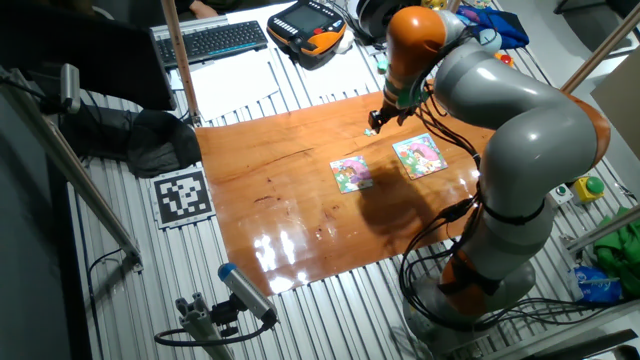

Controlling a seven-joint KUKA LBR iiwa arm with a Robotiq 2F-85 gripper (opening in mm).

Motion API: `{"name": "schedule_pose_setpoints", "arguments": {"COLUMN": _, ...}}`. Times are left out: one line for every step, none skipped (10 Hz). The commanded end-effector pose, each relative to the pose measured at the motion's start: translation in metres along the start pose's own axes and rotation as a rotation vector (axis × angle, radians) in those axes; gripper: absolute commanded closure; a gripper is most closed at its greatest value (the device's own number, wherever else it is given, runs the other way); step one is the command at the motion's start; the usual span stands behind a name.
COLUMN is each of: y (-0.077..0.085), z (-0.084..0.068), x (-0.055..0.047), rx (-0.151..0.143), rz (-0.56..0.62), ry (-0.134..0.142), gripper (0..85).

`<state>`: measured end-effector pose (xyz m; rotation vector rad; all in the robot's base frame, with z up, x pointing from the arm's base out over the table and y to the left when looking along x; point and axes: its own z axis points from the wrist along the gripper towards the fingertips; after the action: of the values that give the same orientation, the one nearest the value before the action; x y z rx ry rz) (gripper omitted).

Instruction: Assemble one piece of a puzzle

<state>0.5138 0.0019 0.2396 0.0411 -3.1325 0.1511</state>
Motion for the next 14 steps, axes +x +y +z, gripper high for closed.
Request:
{"name": "schedule_pose_setpoints", "arguments": {"y": 0.0001, "z": -0.0002, "x": 0.0001, "rx": 0.016, "rz": 0.000, "ry": 0.000, "gripper": 85.0}}
{"name": "schedule_pose_setpoints", "arguments": {"y": 0.0002, "z": -0.0002, "x": 0.0000, "rx": 0.016, "rz": 0.000, "ry": 0.000, "gripper": 85.0}}
{"name": "schedule_pose_setpoints", "arguments": {"y": 0.0005, "z": -0.0003, "x": -0.0001, "rx": 0.017, "rz": 0.000, "ry": -0.001, "gripper": 85.0}}
{"name": "schedule_pose_setpoints", "arguments": {"y": 0.0009, "z": 0.0000, "x": -0.0003, "rx": 0.017, "rz": 0.000, "ry": -0.001, "gripper": 85.0}}
{"name": "schedule_pose_setpoints", "arguments": {"y": 0.0010, "z": 0.0006, "x": -0.0006, "rx": 0.016, "rz": 0.000, "ry": -0.001, "gripper": 85.0}}
{"name": "schedule_pose_setpoints", "arguments": {"y": 0.0011, "z": 0.0016, "x": -0.0010, "rx": 0.016, "rz": 0.000, "ry": -0.001, "gripper": 85.0}}
{"name": "schedule_pose_setpoints", "arguments": {"y": 0.0012, "z": 0.0023, "x": -0.0013, "rx": 0.014, "rz": 0.000, "ry": -0.001, "gripper": 85.0}}
{"name": "schedule_pose_setpoints", "arguments": {"y": 0.0014, "z": 0.0028, "x": -0.0014, "rx": 0.012, "rz": 0.002, "ry": -0.001, "gripper": 85.0}}
{"name": "schedule_pose_setpoints", "arguments": {"y": 0.0015, "z": 0.0028, "x": -0.0014, "rx": 0.011, "rz": 0.003, "ry": -0.001, "gripper": 85.0}}
{"name": "schedule_pose_setpoints", "arguments": {"y": 0.0016, "z": 0.0032, "x": -0.0016, "rx": 0.009, "rz": 0.006, "ry": -0.001, "gripper": 85.0}}
{"name": "schedule_pose_setpoints", "arguments": {"y": 0.0014, "z": 0.0038, "x": -0.0019, "rx": 0.000, "rz": 0.011, "ry": 0.002, "gripper": 85.0}}
{"name": "schedule_pose_setpoints", "arguments": {"y": 0.0014, "z": 0.0041, "x": -0.0020, "rx": 0.002, "rz": 0.011, "ry": 0.002, "gripper": 85.0}}
{"name": "schedule_pose_setpoints", "arguments": {"y": 0.0013, "z": 0.0042, "x": -0.0021, "rx": 0.005, "rz": 0.011, "ry": 0.002, "gripper": 85.0}}
{"name": "schedule_pose_setpoints", "arguments": {"y": 0.0010, "z": 0.0046, "x": -0.0021, "rx": 0.008, "rz": 0.012, "ry": 0.002, "gripper": 85.0}}
